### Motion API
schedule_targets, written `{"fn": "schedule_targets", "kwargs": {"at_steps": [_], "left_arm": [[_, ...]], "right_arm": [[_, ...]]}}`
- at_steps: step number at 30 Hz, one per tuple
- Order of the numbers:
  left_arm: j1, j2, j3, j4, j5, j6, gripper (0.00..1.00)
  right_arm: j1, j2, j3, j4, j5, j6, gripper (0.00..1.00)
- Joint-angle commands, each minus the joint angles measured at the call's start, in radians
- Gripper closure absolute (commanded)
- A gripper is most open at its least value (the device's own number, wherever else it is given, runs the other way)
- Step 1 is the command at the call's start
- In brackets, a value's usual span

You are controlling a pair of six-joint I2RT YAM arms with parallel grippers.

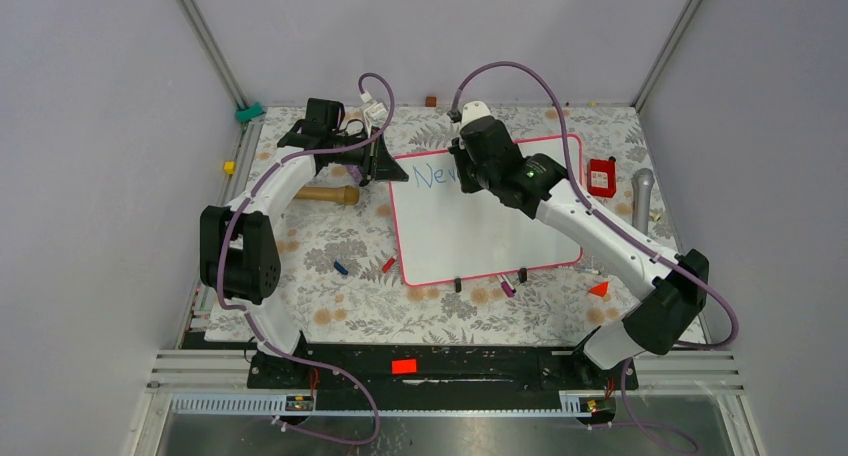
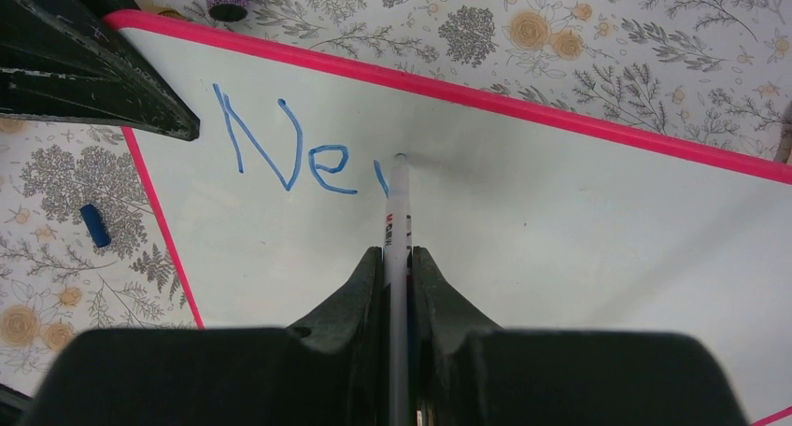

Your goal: Write a sentence on the whiteboard

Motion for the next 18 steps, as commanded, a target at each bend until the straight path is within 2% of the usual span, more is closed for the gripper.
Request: {"fn": "schedule_targets", "kwargs": {"at_steps": [1, 12, 18], "left_arm": [[-0.025, 0.007, -0.03, -0.018, -0.223, 0.148, 0.92], [-0.024, 0.008, -0.03, -0.018, -0.22, 0.148, 0.92], [-0.025, 0.008, -0.031, -0.018, -0.221, 0.148, 0.92]], "right_arm": [[-0.019, 0.015, 0.034, 0.021, 0.015, 0.007, 1.0], [-0.019, -0.058, -0.107, 0.021, 0.0, 0.025, 1.0], [-0.019, -0.061, -0.107, 0.021, 0.017, 0.015, 1.0]]}}
